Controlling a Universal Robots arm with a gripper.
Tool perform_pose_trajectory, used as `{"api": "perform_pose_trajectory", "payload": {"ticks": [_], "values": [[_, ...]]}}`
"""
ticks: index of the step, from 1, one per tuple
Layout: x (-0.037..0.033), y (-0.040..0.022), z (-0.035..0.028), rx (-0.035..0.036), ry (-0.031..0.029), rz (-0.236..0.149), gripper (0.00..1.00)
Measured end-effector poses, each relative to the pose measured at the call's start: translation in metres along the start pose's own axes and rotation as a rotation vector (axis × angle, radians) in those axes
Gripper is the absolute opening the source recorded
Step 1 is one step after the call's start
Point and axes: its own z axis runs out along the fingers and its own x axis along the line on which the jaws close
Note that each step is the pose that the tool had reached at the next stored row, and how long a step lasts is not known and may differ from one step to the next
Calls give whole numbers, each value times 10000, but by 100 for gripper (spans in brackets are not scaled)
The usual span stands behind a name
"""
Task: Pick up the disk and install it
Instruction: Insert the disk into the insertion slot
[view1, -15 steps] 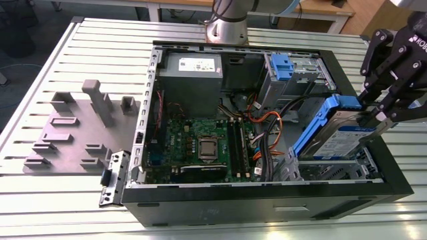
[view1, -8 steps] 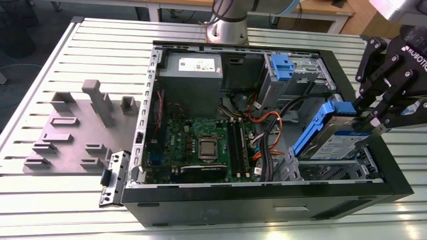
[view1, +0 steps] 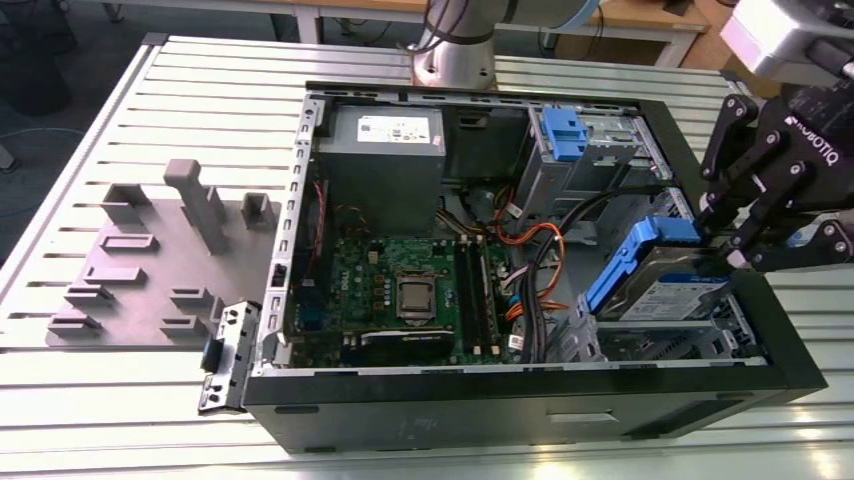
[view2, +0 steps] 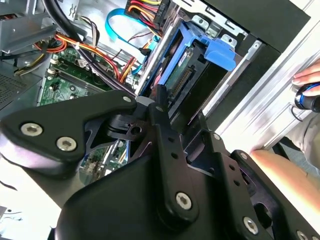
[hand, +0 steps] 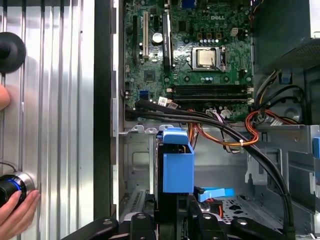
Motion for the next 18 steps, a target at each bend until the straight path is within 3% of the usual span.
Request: {"api": "perform_pose_trajectory", "payload": {"ticks": [18], "values": [[20,-28,327,-78,4,-1,35]]}}
